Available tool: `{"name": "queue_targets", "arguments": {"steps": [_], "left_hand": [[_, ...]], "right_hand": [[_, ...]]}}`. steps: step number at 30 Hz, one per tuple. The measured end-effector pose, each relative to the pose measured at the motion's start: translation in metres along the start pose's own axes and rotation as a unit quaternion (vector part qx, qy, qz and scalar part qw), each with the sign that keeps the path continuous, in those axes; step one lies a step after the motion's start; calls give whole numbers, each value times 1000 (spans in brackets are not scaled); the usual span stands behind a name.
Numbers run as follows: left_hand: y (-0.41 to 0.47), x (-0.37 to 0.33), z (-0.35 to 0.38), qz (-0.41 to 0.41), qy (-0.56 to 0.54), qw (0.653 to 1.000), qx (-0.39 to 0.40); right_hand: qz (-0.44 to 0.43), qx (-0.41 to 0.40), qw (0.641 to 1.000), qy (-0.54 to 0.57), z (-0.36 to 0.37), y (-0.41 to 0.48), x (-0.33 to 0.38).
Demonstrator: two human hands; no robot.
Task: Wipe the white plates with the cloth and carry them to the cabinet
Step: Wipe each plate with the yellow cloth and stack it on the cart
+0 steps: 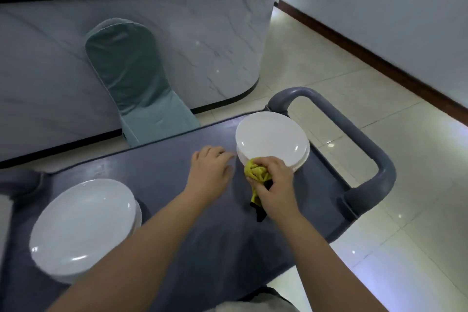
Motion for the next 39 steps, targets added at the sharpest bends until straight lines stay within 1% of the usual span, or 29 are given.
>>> {"name": "queue_targets", "arguments": {"steps": [4,6,8,11,13,14,17,18,19,21,22,25,27,29,30,32,35,36,39], "left_hand": [[-56,83,-56,-149,24,988,-24],[-98,123,-78,-238,26,970,-29],[-147,158,-94,-336,24,941,-29],[-228,197,-113,-474,30,878,-55],[-276,212,-121,-547,24,832,-89],[-297,218,-122,-580,5,807,-111],[-337,234,-110,-662,-136,716,-178],[-342,237,-103,-680,-178,688,-178],[-342,239,-97,-690,-195,678,-160],[-337,241,-90,-686,-185,694,-118],[-335,242,-89,-685,-175,699,-110],[-333,244,-91,-687,-169,698,-115],[-333,247,-89,-689,-200,686,-121],[-335,248,-86,-694,-249,662,-136],[-337,248,-85,-696,-277,645,-152],[-345,247,-84,-696,-333,608,-190],[-365,247,-94,-681,-377,572,-258],[-372,246,-96,-674,-397,555,-282],[-381,239,-90,-640,-507,478,-324]], "right_hand": [[-101,65,992,-27,75,3,58],[-147,101,983,-38,116,-6,85],[-186,142,971,-46,154,-18,108],[-239,202,949,-29,200,-41,138],[-261,235,936,-24,222,-53,149],[-262,250,932,-29,232,-58,151],[-252,280,925,-40,251,-65,150],[-247,284,926,-37,254,-66,148],[-240,285,927,-34,256,-65,145],[-225,284,932,-32,259,-63,139],[-219,281,934,-34,259,-62,136],[-202,280,938,-33,259,-60,130],[-198,284,938,-32,261,-60,128],[-193,290,937,-33,262,-62,126],[-188,293,937,-32,262,-63,124],[-182,295,937,-30,262,-63,122],[-181,288,940,-31,258,-61,121],[-179,286,941,-30,257,-60,120],[-168,289,942,-23,255,-59,119]]}}
Point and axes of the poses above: each hand's wrist, its own y-axis towards the middle knuckle, its own z-axis out of the palm, x = y × z, the point moved 8 cm from there along y, towards the middle knuckle, and after that the axes turned 1 degree about -y, right-handed, at the moved point
